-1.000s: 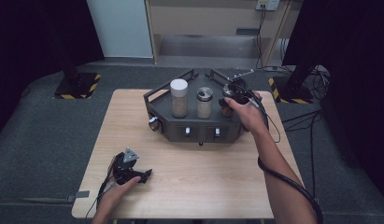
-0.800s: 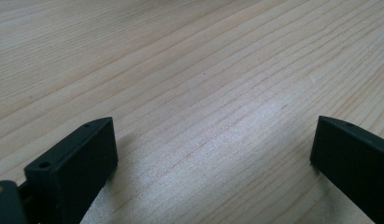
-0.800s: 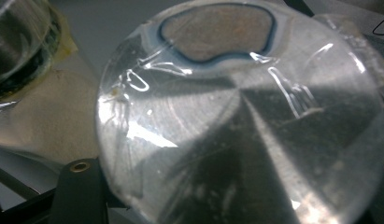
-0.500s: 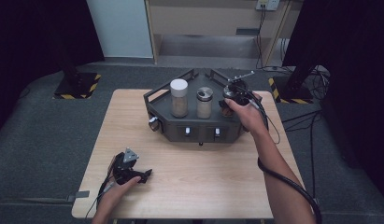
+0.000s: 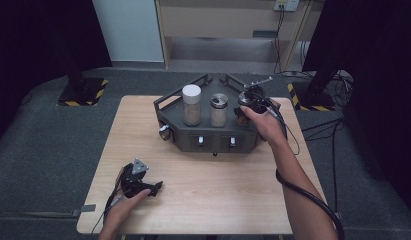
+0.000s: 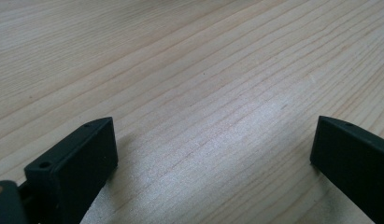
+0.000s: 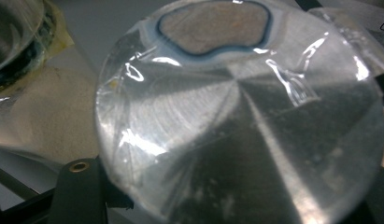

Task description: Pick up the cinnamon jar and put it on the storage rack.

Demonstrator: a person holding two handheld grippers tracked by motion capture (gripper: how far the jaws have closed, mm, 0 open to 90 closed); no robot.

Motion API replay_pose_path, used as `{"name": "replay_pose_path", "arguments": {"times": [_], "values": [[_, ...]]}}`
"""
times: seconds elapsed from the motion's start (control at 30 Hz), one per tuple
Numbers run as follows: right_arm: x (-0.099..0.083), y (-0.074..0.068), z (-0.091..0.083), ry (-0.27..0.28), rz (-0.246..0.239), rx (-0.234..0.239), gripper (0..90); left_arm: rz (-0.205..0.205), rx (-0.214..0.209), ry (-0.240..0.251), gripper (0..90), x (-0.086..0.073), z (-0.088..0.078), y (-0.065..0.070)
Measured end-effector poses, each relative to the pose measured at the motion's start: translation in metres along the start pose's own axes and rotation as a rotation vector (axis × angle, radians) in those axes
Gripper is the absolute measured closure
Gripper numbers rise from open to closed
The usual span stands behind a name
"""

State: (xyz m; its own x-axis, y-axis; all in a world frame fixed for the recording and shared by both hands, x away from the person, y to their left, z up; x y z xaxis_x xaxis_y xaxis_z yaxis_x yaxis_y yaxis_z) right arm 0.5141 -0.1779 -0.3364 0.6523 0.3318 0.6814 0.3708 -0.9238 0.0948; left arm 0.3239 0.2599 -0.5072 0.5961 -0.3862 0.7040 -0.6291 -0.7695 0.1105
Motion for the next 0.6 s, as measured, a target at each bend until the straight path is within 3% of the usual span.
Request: {"name": "replay_pose_path", "arguments": {"times": [0.4, 0.6], "values": [[-0.0012, 0.0004, 0.0003, 0.004, 0.008, 0.006, 30.5, 0.000, 0.000, 0.000, 0.0, 0.0000, 0.0000, 0.0000], [-0.0021, -0.0005, -0.0002, 0.010, 0.015, 0.011, 21.7, 0.000, 0.000, 0.000, 0.0, 0.0000, 0.0000, 0.0000]]}}
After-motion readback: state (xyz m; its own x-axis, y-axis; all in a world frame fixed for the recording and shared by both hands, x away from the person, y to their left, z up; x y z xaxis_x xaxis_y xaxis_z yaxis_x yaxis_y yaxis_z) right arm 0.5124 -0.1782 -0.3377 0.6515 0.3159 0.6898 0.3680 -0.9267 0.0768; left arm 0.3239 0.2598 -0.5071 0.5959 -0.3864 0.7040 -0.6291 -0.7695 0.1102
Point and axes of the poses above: each handheld gripper's, and its own axes: z roughly forward along the jaws, x roughly out of its top, y roughly to its right, the point moved 9 cm from there along z, roughly forward along the jaws, and after that the axes turned 9 degrees about -x, right-handed, at the moved point
